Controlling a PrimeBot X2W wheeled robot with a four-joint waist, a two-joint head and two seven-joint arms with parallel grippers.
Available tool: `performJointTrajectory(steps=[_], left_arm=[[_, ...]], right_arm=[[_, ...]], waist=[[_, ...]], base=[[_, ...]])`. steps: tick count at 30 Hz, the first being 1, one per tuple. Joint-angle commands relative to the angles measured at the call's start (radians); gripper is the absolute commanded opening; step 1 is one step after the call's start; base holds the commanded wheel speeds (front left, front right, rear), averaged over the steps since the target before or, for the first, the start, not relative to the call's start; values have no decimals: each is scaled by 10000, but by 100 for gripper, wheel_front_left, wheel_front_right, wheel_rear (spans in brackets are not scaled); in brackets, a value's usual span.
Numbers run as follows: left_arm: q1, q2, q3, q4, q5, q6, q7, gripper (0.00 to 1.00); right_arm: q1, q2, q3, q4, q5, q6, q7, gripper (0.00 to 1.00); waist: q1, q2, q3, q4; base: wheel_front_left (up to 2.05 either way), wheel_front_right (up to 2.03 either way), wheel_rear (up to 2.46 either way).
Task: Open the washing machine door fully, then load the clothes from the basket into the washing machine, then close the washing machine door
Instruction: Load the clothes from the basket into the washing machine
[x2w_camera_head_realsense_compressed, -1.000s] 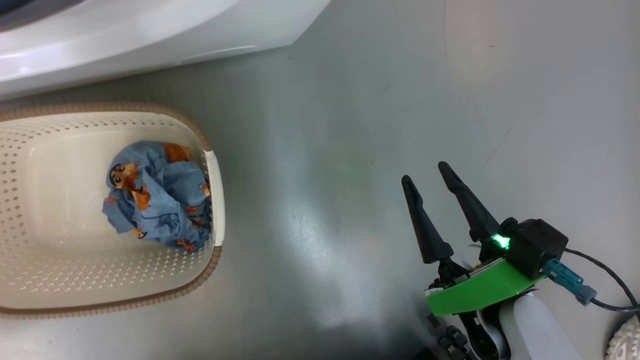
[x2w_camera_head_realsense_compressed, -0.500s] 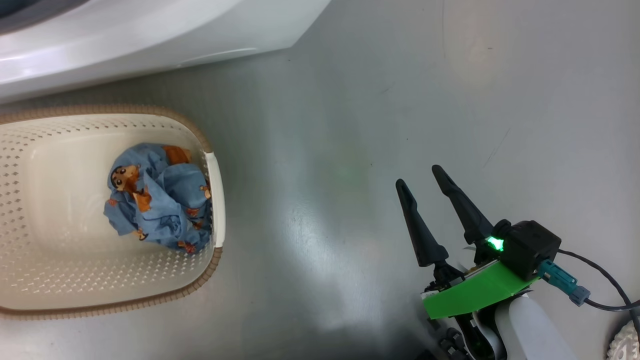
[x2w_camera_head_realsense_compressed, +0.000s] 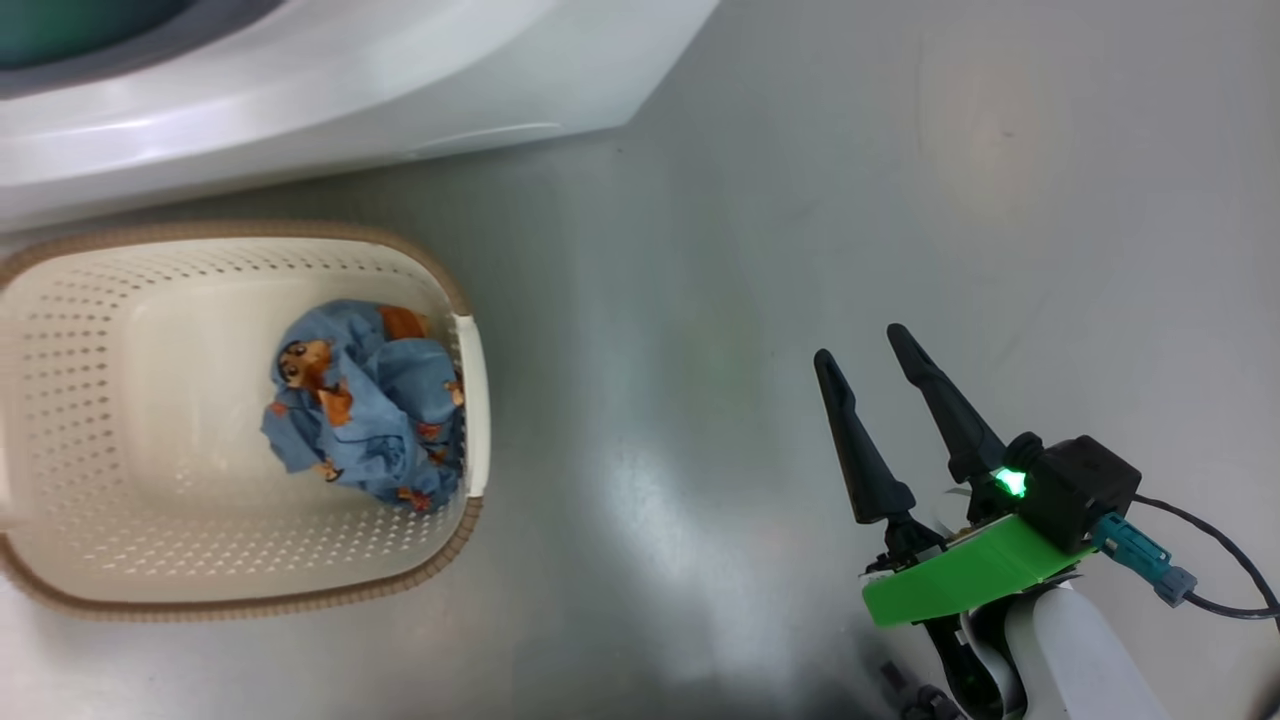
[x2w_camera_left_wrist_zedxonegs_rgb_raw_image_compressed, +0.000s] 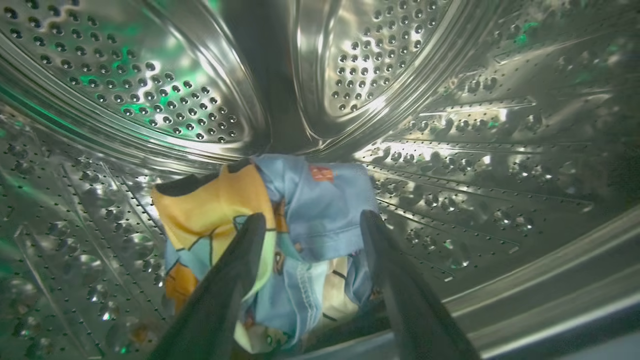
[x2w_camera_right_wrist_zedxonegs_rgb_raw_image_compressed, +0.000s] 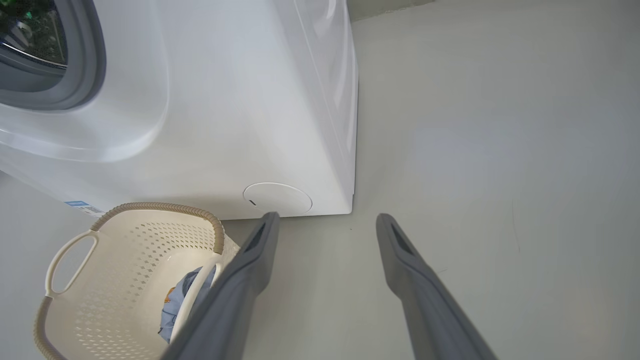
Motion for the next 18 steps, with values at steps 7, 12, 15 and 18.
performJointTrajectory(steps=[7, 12, 15, 18], left_arm=[[921, 142, 87, -174, -220, 36, -578, 100], [1646, -218, -6, -337, -292, 30, -918, 100], [2241, -460, -51, -579, -312, 104, -1122, 100], [2580, -575, -20, -766, -371, 140, -1199, 100]], right_arm=[[13, 47, 1, 23, -180, 90, -118, 100], [40, 47, -90, 170, -230, 90, -118, 100], [106, 47, -185, 284, -269, 90, -118, 100], [172, 47, -241, 340, -254, 90, -118, 100]], waist=[[-1, 0, -723, 560], [-1, 0, -1280, 834], [-1, 0, -1829, 1015], [-1, 0, -2124, 1101]], base=[[0, 0, 0], [0, 0, 0], [0, 0, 0], [0, 0, 0]])
